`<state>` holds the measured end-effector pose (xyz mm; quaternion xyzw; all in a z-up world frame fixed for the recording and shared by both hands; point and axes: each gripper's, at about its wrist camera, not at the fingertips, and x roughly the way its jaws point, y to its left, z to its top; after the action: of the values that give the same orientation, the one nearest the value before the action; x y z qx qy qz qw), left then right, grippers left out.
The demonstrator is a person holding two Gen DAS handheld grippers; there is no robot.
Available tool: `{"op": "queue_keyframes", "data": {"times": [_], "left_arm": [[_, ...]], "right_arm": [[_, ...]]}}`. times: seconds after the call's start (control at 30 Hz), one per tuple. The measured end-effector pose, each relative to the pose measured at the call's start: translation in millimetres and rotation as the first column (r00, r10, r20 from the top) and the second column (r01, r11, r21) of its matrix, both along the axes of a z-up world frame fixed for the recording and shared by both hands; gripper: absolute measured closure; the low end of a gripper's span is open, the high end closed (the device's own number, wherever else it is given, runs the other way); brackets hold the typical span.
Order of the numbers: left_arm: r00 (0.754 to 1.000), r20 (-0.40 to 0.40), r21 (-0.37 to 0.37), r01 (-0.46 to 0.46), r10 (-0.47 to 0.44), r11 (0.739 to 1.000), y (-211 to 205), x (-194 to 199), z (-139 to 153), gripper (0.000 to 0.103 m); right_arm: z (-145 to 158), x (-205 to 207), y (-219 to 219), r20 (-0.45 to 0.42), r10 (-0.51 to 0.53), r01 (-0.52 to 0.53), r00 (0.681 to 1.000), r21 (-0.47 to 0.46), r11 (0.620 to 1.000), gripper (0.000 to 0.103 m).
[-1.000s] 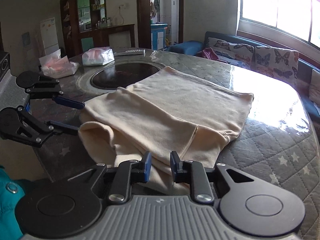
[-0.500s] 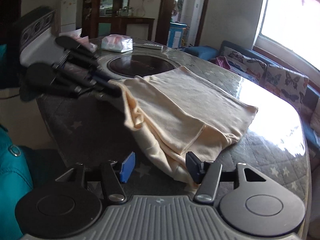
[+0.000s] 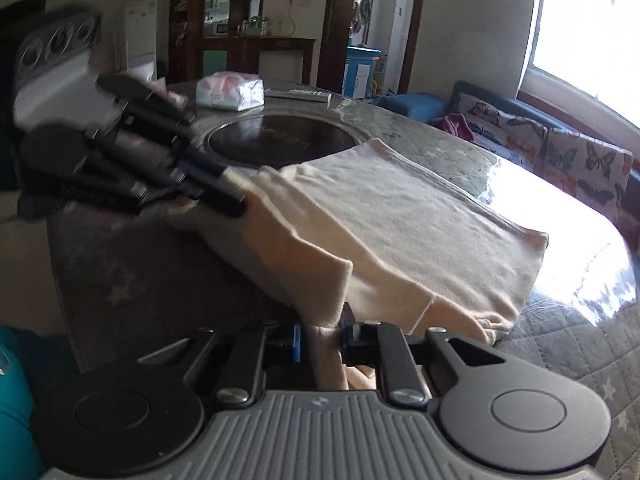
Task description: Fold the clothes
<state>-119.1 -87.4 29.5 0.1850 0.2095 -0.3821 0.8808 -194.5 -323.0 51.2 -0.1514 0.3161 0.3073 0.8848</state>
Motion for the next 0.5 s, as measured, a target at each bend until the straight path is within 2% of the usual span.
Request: {"op": "queue_keyframes", "data": {"times": [0.07,0.1,0.33,0.37,0.4,0.5], "left_arm": [[1.0,0.011,0.017,0.004,-0.004,1.0,4,-8,-4,0.067],[1.0,0.017,0.031,0.004,-0.005,1.0,6,-11,-7,0.065],[0.996,0.094,0.137,-0.022,0.01,0.99,11,-18,-24,0.065],[0.995,0.097,0.144,-0.022,0.008,0.989,11,-17,-25,0.066],[0.995,0.104,0.149,-0.023,0.007,0.989,11,-16,-27,0.075],[0.994,0.113,0.14,-0.02,0.004,0.99,15,-16,-24,0.091]], "right_arm": [[7,7,-3,-0.02,-0.013,0.014,1.0,0.032,0.999,0.089],[10,9,-4,-0.023,-0.019,0.02,1.0,0.045,0.999,0.089],[26,25,-8,-0.026,-0.055,0.058,0.998,0.109,0.992,0.089],[27,27,-8,-0.023,-0.058,0.061,0.998,0.112,0.992,0.09],[26,27,-8,-0.023,-0.064,0.066,0.998,0.111,0.992,0.09],[23,24,-8,-0.018,-0.077,0.079,0.997,0.113,0.99,0.091]]}}
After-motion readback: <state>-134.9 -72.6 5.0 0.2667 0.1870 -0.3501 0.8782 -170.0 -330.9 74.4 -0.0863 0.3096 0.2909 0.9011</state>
